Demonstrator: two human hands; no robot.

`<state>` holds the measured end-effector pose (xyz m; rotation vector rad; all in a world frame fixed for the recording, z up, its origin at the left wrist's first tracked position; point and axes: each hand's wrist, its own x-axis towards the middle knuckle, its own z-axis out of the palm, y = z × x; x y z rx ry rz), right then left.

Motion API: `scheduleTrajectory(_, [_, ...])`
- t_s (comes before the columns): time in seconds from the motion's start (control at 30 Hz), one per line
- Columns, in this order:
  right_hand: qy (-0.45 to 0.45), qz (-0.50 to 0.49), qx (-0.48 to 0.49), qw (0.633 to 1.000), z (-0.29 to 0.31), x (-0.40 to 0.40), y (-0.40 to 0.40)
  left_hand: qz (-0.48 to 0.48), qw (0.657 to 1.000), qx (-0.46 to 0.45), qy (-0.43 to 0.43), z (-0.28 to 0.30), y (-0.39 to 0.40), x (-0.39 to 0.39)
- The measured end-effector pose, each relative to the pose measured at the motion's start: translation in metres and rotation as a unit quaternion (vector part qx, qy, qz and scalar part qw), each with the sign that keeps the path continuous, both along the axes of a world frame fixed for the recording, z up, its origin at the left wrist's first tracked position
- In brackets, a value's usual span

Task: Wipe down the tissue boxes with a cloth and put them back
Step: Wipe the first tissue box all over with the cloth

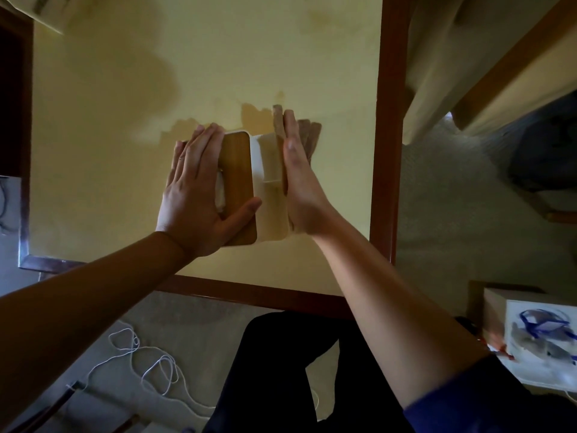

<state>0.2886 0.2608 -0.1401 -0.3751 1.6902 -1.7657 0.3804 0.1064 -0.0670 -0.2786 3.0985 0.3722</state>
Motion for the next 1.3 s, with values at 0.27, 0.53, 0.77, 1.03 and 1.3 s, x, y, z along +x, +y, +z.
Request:
scheduleTrajectory(0.27, [-0.08,0.019,-0.03,0.996,0.018,0.081,0.048,-0.002,1.0,0.001,-0.004,0.0,-0.001,0.0])
scheduleTrajectory(0.53, [-0.055,0.009,-0.024,0.998,0.015,0.108,0.058,0.001,1.0,0.003,-0.011,0.001,-0.001,-0.002])
scheduleTrajectory(0.77, [-0.078,-0.014,-0.065,0.995,0.011,0.031,0.017,0.004,1.0,0.004,-0.012,0.004,0.0,-0.003])
scheduleTrajectory(1.03, [0.018,0.0,-0.053,0.998,-0.003,0.0,-0.001,0.008,0.999,0.031,-0.031,0.016,-0.008,-0.013])
scheduleTrajectory(1.3, [0.007,-0.001,-0.061,0.998,-0.001,0.003,0.002,0.499,0.863,0.082,0.003,-0.002,0.059,-0.034])
